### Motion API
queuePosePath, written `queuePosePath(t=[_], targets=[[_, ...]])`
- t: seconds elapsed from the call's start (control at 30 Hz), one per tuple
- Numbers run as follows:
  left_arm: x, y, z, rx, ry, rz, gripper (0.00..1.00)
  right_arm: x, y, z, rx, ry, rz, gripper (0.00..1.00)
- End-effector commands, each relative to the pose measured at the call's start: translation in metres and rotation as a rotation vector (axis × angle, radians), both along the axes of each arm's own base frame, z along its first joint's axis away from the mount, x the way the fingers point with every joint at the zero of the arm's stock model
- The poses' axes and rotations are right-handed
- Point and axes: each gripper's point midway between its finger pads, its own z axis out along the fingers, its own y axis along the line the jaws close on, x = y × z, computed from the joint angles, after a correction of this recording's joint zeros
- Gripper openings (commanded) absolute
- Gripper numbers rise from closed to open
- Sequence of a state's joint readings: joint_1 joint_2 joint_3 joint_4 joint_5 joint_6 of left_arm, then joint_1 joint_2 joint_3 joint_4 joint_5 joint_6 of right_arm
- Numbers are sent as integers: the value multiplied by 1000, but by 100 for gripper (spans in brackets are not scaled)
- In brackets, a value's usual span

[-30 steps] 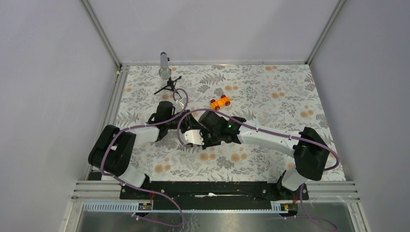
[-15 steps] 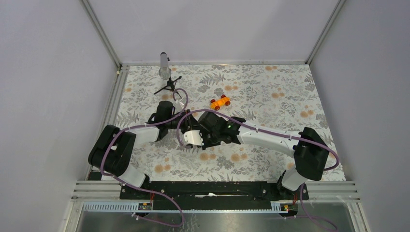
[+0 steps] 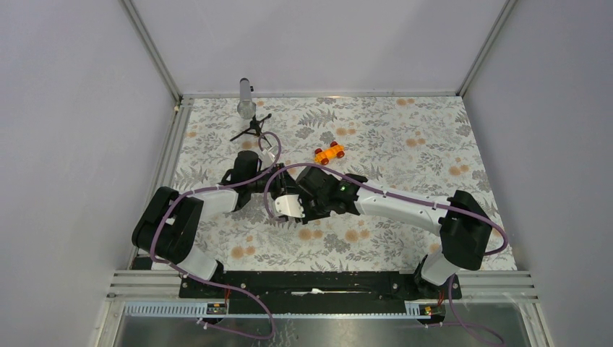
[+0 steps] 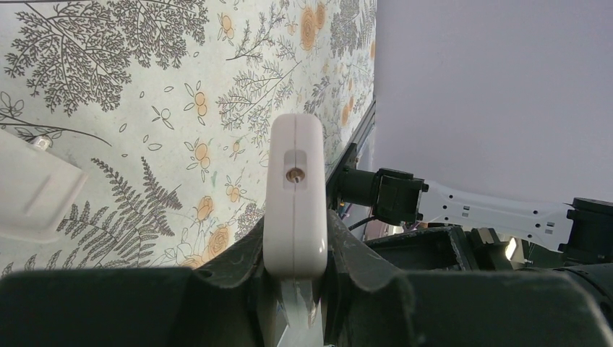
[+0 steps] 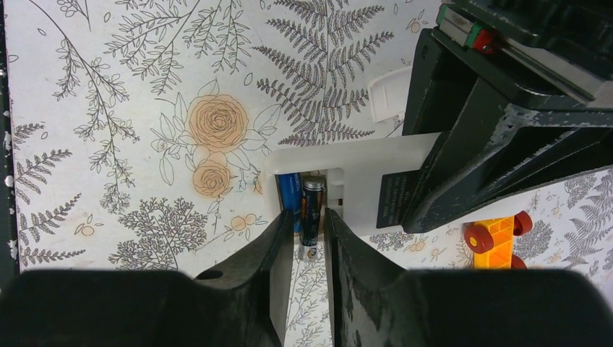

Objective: Load the batteries into the remote control
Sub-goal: Load the battery into the remote control.

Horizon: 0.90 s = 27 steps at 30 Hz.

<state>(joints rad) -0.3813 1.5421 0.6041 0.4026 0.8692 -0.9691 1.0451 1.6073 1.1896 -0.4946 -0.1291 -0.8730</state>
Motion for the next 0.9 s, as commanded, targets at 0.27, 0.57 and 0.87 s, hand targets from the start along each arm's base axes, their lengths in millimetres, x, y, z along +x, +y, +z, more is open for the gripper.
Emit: queuePosePath(t=[0.27,0.57,0.87], targets=[[-1,-6,32,-80,-104,-37,0,-1,11,47,115,-11,-44,40],[-5,-5,41,-130,-130,-21,0,-25,8,102,400,51,-131,73],[-9,1,73,-274,-212,74,0,14,-22,159,724,80,-761,91]])
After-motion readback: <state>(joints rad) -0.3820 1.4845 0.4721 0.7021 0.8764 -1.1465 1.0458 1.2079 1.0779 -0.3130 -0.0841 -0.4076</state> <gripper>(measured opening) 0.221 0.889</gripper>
